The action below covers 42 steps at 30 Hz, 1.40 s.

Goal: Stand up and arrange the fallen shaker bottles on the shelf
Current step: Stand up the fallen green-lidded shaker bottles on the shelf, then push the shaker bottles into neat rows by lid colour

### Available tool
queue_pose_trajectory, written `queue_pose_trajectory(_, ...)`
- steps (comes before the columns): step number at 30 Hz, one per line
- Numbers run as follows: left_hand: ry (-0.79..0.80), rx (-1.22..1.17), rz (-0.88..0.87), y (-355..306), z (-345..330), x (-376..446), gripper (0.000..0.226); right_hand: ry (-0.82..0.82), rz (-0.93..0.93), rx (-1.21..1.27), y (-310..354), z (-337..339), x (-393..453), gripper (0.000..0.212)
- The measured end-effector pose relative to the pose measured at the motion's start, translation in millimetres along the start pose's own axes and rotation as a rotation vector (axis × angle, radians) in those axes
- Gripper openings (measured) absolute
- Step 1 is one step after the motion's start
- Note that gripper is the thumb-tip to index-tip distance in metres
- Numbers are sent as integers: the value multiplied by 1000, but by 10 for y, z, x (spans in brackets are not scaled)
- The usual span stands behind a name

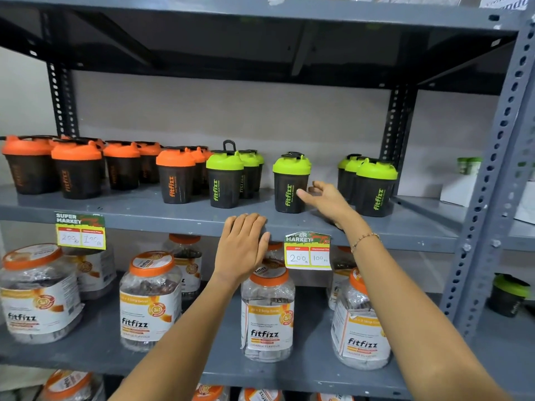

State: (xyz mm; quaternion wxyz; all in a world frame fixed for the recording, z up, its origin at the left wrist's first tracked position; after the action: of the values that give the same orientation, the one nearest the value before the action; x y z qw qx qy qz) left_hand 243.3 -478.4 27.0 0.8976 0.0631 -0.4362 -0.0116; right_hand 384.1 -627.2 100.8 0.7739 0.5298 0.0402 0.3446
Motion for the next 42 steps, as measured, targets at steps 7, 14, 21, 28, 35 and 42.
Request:
queue_pose_trajectory(7, 172, -501, 397, 51, 130, 591, 32, -862, 211, -164, 2, 839, -858, 15)
queue_pose_trajectory(14, 484, -902, 587, -32, -191, 1069, 92, -622, -132, -237, -391, 1315, -738, 82)
queue_pose_trajectory(21, 591, -802, 565, -141, -385, 1212, 74, -380, -272, -195, -579, 1332, -485, 107)
queue_pose_trajectory(28, 542, -737, 516, -275, -416, 1206, 76, -376, -275, -247, -623, 1322, -503, 104)
queue_pose_trajectory(35, 546, -705, 463, -319, -372, 1189, 68, -370, -307, -310, -610, 1290, -515, 98)
queue_pose_trajectory(42, 540, -675, 427, -350, -387, 1198, 65, -367, -332, -378, -585, 1273, -528, 86)
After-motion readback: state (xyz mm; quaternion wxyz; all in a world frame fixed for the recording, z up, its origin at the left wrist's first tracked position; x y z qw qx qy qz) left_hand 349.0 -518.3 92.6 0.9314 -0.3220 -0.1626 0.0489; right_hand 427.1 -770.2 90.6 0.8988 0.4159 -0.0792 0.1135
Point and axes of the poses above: each hand's wrist, its own x-axis towards the middle knuckle, its own z-axis out of the back of the hand, y = z × x, the point moved 6 cm from there along x, towards the middle knuckle, and after that the axes turned 13 degrees about y, right-handed, at the moved point
